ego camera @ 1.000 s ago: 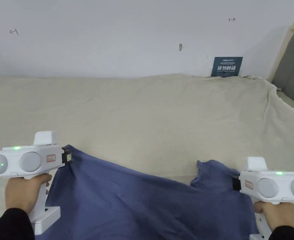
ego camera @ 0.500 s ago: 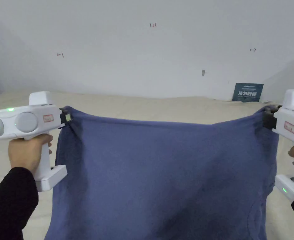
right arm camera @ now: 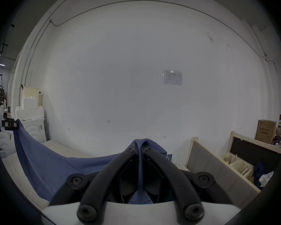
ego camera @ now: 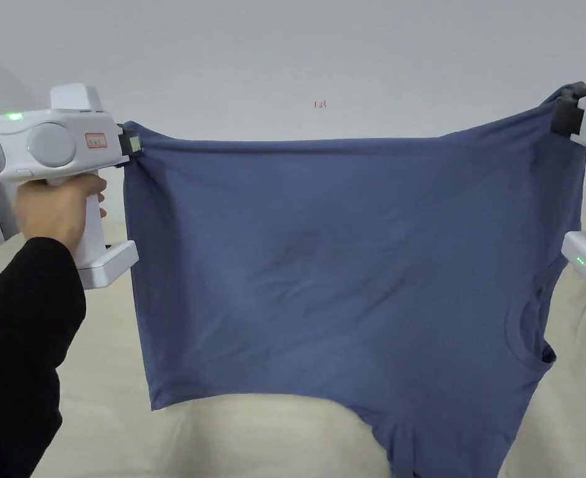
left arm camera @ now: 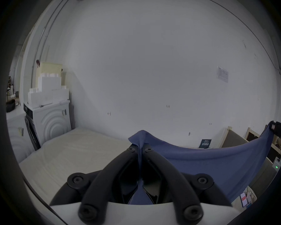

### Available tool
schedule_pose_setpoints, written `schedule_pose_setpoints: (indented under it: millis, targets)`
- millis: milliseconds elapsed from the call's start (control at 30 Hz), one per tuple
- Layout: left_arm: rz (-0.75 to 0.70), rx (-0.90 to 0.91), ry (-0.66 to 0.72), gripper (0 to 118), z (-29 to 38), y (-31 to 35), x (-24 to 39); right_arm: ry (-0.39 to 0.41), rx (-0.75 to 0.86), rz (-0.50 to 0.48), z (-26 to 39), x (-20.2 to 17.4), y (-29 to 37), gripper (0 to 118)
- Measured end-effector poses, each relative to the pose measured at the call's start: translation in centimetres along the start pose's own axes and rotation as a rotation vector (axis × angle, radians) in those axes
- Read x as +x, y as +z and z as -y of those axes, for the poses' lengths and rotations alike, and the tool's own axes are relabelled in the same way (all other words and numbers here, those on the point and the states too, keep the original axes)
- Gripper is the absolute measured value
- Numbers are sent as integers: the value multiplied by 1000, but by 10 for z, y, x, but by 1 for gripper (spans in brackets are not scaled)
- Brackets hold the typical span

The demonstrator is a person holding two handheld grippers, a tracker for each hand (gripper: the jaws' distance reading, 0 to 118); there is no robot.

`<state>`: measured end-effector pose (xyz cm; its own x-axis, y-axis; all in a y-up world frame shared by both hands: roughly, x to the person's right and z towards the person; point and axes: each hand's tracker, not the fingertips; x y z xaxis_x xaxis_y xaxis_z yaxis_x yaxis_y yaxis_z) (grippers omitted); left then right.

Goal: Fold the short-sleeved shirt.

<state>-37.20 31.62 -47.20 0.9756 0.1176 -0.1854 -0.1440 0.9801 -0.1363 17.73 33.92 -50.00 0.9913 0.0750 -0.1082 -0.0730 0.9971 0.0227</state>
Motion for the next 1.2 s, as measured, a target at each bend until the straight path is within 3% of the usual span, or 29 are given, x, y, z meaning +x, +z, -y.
schedule_pose_setpoints:
  millis: [267, 533, 700, 900, 1200]
  targets:
    - [16, 16, -13, 1, -2, -25, 17, 24, 44, 13, -2, 12, -21, 0]
    - [16, -110, -36, 1, 85, -59, 24, 26, -96, 12, 97, 18, -48, 0]
    - [10, -185, -51, 1, 143, -67, 20, -26, -179, 12, 166, 17, -45, 0]
    - [8, -256, -34, 1, 205, -44, 5, -52, -285, -14, 232, 8, -10, 0]
    - [-22, -359, 8, 1, 297, 45, -25, -84, -401, -52, 309, 4, 89, 0]
